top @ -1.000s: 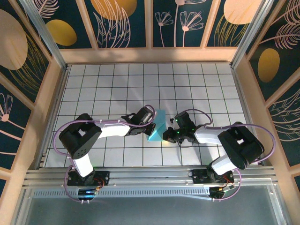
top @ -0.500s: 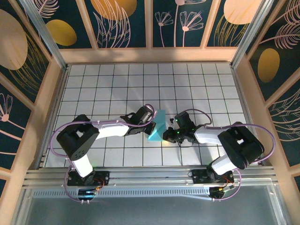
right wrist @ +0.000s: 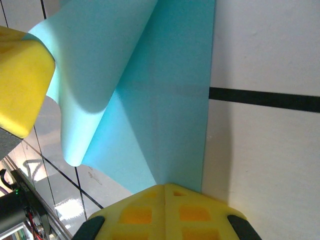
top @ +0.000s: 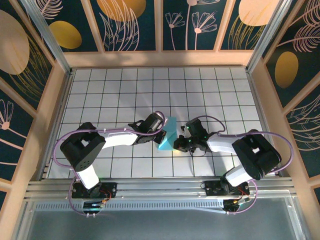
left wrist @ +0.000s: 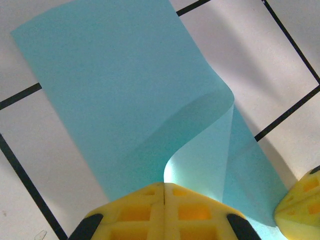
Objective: Fold a paper plane with a square sheet of paper (fold left side to right side)
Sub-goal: Fold the triangle a second time at the center of the table.
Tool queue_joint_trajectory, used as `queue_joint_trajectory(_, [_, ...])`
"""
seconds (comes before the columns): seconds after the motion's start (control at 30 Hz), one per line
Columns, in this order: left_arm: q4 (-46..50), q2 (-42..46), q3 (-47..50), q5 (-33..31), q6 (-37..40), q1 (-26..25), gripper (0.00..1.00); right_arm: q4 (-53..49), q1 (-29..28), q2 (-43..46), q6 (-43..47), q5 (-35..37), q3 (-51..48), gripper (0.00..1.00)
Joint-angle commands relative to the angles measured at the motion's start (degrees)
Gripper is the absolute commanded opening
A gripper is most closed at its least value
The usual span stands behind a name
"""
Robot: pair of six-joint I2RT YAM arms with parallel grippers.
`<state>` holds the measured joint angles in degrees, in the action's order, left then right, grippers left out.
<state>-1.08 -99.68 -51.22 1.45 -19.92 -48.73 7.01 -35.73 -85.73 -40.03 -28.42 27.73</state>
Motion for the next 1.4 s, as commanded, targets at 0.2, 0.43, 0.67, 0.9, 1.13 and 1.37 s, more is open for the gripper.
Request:
queue_joint_trajectory(0.2, [-0.04, -1.60, -1.34, -0.23, 1.03, 0.31, 0.00, -4.68, 0.44, -1.80, 1.31, 4.43, -0.52, 0.00])
queue_joint_trajectory(0.43, [-0.24, -2.16, -1.69, -0.70, 1.20, 0.35, 0.00, -4.72, 0.40, -1.75, 1.29, 4.43, -0.56, 0.00])
queue_joint_trajectory(0.67, [-0.15, -2.51, -1.86, -1.93, 1.29, 0.30, 0.00, -4.74, 0.42, -1.76, 1.27, 4.32, -0.54, 0.00])
queue_joint_trajectory(0.9, [0.02, -3.01, -2.07, -2.00, 1.47, 0.35, 0.00, -4.82, 0.40, -1.82, 1.27, 4.34, -0.53, 0.00])
queue_joint_trajectory(1.13, [0.37, -3.93, -1.97, -1.89, 1.56, 0.31, 0.00, -4.65, 0.39, -2.01, 1.29, 4.26, -0.50, 0.00])
queue_joint_trajectory(1.37, [0.46, -4.94, -1.83, -1.98, 1.64, 0.29, 0.00, -4.72, 0.39, -1.91, 1.44, 4.17, -0.44, 0.00])
